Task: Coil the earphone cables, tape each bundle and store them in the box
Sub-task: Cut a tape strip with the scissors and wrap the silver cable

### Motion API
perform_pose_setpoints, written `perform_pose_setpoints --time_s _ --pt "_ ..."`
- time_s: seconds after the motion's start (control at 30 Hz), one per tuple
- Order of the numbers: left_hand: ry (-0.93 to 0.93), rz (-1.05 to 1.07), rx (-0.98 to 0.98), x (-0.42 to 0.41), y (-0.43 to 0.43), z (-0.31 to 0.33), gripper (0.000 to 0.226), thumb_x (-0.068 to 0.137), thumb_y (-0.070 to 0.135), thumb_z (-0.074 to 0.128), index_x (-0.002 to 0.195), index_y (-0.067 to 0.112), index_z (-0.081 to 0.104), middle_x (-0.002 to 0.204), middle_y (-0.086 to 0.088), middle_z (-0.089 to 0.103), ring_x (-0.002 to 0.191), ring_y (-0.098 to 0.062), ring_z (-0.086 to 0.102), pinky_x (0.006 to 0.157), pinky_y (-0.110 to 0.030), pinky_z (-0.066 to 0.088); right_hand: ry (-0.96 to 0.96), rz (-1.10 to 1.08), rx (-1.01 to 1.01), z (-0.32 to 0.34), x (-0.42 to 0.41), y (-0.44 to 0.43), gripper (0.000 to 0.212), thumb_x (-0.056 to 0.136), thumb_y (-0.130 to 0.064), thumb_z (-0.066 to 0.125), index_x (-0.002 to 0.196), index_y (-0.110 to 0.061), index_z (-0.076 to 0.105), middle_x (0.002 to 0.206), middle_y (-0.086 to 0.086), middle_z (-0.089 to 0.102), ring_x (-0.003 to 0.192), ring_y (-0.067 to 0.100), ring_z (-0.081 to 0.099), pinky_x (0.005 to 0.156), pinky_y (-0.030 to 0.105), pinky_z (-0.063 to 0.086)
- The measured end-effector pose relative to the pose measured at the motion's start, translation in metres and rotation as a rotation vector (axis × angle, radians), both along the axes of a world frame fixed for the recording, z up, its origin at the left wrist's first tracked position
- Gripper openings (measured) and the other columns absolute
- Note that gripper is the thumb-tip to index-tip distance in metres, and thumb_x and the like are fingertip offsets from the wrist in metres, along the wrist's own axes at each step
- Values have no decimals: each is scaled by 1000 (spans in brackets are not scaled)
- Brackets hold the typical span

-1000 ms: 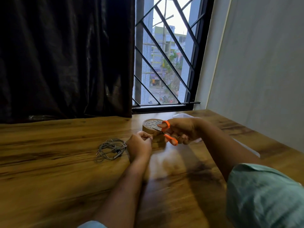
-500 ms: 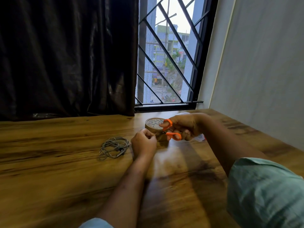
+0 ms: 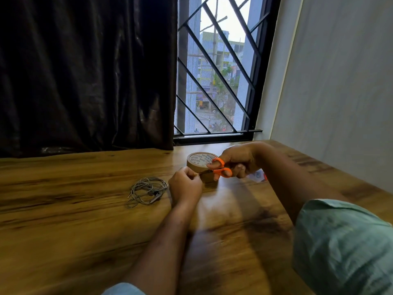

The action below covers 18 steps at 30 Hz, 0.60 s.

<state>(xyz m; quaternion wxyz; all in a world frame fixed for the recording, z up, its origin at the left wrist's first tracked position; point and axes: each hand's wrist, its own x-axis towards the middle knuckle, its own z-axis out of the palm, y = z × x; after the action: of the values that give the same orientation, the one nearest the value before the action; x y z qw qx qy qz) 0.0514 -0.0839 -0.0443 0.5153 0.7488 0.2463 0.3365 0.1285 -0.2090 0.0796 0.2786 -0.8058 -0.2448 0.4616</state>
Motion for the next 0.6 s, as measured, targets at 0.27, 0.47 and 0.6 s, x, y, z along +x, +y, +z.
perform_pose_setpoints --time_s 0.27,0.47,0.6 --pt "-24 82 -144 3 4 2 19 82 18 63 66 21 52 78 0 63 80 -28 66 72 -45 58 -12 12 24 0 -3 -11 37 72 -34 62 93 -4 63 50 -4 51 32 2 29 36 10 22" --pt "-42 67 -107 1 1 5 15 82 14 66 74 21 54 80 7 65 83 -20 65 77 -42 56 26 142 -103 -9 -14 -31 46 63 -33 73 100 -9 59 67 -2 62 45 2 49 45 11 41" --pt "-62 41 -92 -3 0 6 29 85 8 62 112 19 60 91 6 63 95 -23 65 88 -41 52 -96 104 -184 -17 -22 -40 8 86 -14 65 93 -13 62 71 0 64 52 2 52 49 11 41"
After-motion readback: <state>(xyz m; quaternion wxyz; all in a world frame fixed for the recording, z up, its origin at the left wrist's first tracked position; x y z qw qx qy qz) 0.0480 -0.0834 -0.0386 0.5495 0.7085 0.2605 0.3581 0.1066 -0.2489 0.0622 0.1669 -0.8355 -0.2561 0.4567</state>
